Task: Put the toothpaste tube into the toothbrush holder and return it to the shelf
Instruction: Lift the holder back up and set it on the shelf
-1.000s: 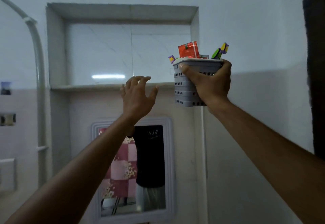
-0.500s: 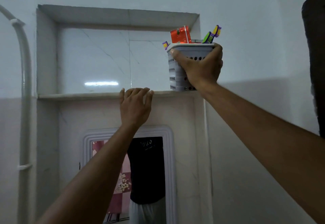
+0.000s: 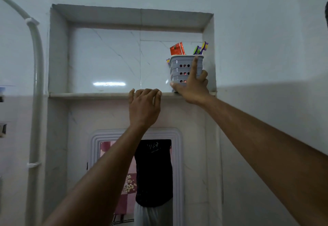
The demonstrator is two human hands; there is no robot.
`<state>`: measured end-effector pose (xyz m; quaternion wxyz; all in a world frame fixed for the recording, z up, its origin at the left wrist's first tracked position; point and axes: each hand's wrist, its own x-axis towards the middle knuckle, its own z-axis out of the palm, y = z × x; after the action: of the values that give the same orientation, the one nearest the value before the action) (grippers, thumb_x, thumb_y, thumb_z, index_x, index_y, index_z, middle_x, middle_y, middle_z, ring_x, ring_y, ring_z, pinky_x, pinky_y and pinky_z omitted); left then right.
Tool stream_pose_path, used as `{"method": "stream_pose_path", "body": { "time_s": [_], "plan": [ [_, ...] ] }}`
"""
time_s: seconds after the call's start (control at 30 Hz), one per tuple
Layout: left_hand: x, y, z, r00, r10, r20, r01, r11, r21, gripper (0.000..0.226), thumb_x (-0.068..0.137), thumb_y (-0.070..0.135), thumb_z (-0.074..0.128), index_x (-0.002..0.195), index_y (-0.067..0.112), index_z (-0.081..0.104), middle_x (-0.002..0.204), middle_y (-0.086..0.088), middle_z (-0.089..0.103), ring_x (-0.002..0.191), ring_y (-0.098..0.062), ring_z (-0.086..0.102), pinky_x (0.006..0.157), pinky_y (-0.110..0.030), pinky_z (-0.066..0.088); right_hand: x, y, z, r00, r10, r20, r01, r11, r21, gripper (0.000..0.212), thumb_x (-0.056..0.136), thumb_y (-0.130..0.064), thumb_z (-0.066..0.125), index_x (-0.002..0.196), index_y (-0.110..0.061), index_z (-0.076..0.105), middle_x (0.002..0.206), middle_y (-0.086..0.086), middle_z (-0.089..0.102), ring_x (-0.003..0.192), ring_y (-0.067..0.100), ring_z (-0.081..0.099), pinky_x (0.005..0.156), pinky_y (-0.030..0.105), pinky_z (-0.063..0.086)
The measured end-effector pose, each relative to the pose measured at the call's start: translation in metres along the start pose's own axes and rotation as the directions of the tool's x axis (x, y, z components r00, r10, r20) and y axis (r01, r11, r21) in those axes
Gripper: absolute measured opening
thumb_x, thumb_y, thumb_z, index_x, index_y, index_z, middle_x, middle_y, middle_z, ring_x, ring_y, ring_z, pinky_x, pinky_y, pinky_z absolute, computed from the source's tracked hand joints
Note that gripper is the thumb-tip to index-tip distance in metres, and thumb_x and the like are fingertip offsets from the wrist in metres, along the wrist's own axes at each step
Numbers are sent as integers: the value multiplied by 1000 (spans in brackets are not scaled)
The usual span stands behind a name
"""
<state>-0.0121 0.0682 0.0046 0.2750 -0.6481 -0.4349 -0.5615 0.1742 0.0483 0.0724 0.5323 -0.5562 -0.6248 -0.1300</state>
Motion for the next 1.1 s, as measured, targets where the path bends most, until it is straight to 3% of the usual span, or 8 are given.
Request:
{"method": "stream_pose_path", "body": {
  "time_s": [0.13,0.33,0.63,0.93,1.0,1.1],
  "plan": [
    [0,1,3,1000,-1,-8,1,1000,1,42,111,46,39,130,29,72,130,8,74,130,-20,59,129,-48,20,1,9,1,999,-9,53,13,997,-80,125,94,-79,61,167,-39,-33,167,25,15,141,45,47,111,54,48],
    [0,3,0,1000,-16,-2,16,1000,6,42,111,45,39,129,29,73,129,7,74,131,-22,59,129,-48,20,0,6,-1,998,28,63,-20,994,-111,125,95,-78,61,170,-37,-29,159,26,28,136,44,52,109,51,49],
    [1,4,-2,999,-29,21,29,1000,5,42,111,45,40,130,29,73,132,7,74,132,-22,58,129,-48,20,-4,7,4,998,-8,67,21,981,-190,123,96,-76,61,171,-34,-28,166,31,23,147,46,43,115,55,44],
    [2,6,-3,999,-29,35,28,999,15,42,111,45,39,131,28,72,134,6,73,134,-24,57,130,-50,19,4,18,3,994,-48,100,61,989,-138,124,97,-72,63,169,-36,-31,164,25,24,145,42,42,113,53,43],
    [2,6,-4,998,-30,57,29,999,17,43,111,45,38,133,28,71,136,5,72,136,-25,56,130,-50,18,4,18,1,992,-36,120,56,985,-161,124,97,-72,62,168,-36,-33,170,27,18,154,46,35,121,56,38],
    [3,6,-9,995,-27,96,25,999,21,43,111,46,37,135,30,69,139,6,70,139,-24,54,132,-49,15,3,18,-5,984,-10,178,51,973,-227,124,98,-75,59,166,-35,-37,181,31,-10,170,50,-8,136,64,6]
  ]
}}
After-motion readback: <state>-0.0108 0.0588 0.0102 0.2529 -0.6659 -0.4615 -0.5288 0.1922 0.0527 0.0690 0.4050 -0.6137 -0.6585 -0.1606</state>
